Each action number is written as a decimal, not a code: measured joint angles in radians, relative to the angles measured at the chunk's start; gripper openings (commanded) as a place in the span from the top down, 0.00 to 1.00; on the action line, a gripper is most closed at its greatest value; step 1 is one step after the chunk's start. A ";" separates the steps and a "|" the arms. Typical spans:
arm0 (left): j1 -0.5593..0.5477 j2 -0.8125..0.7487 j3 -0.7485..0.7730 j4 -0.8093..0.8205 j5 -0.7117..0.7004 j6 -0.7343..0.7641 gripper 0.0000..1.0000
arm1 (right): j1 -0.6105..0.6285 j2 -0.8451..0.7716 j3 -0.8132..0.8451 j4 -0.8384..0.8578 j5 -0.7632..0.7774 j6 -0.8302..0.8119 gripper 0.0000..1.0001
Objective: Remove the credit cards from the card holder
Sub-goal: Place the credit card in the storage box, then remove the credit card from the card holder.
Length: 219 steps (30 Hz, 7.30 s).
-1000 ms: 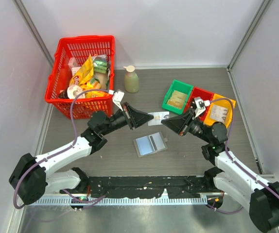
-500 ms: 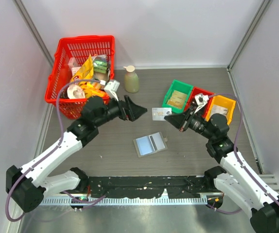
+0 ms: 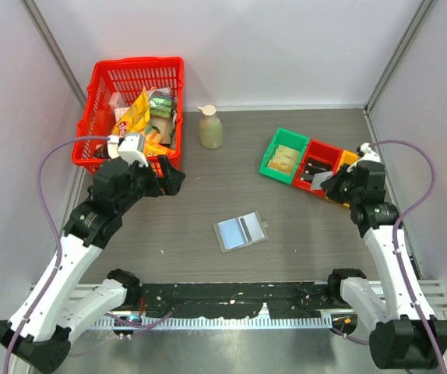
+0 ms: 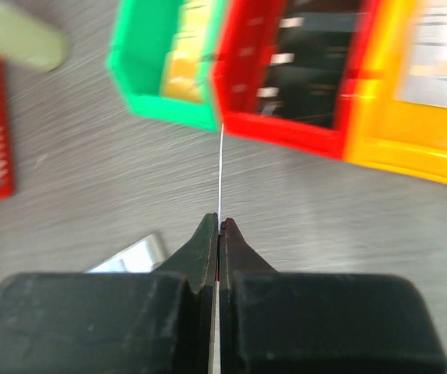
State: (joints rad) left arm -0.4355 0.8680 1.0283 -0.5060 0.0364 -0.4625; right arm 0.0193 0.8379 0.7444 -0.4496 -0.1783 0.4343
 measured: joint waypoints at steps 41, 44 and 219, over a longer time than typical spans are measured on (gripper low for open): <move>-0.135 -0.245 -0.216 -0.057 -0.347 0.143 0.00 | -0.486 0.632 0.087 0.206 -0.139 -0.047 0.44; -0.135 -0.248 -0.218 -0.042 -0.313 0.151 0.00 | -0.486 0.602 0.091 0.154 -0.067 -0.062 0.37; -0.559 0.525 -0.428 0.474 -0.272 -0.504 0.99 | 0.766 0.426 -0.308 0.696 0.045 0.208 0.54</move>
State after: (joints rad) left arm -0.9947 1.3930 0.5999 -0.0319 -0.2352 -0.9665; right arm 0.7849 1.2640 0.4362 0.2462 -0.1333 0.6426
